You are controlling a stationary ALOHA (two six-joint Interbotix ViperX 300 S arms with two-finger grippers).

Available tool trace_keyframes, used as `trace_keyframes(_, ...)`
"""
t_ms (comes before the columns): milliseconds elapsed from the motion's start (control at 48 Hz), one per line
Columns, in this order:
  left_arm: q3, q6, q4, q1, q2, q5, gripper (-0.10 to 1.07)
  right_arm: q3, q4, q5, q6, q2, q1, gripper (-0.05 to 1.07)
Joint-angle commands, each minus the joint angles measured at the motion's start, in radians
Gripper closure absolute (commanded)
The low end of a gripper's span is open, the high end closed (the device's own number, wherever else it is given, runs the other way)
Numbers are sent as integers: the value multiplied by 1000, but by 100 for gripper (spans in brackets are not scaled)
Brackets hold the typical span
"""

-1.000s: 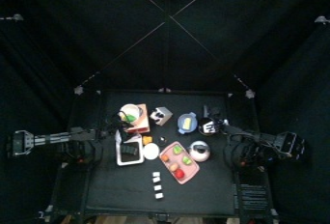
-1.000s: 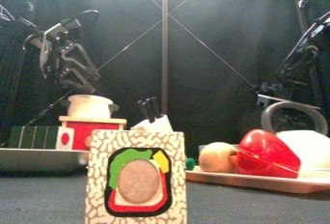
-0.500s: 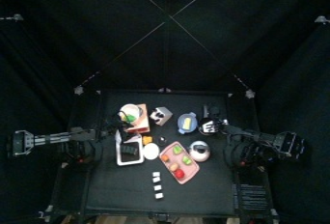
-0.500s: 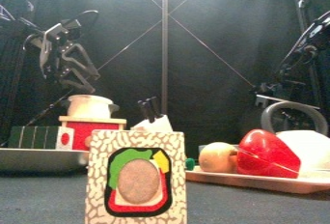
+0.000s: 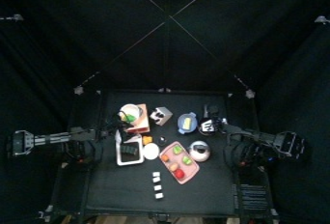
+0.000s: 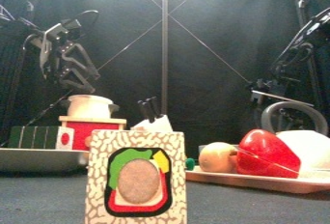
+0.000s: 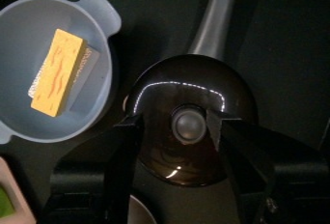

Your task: Put pot lid on pan

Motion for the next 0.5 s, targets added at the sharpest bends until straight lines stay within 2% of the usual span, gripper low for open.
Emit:
trace_keyframes(0, -12, 2, 0, 0, -2, -8, 7, -21, -3, -6, -2, -17, 3, 14)
trace_keyframes(479, -12, 2, 0, -2, -2, -8, 7, -32, 2, -9, -2, -18, 6, 14)
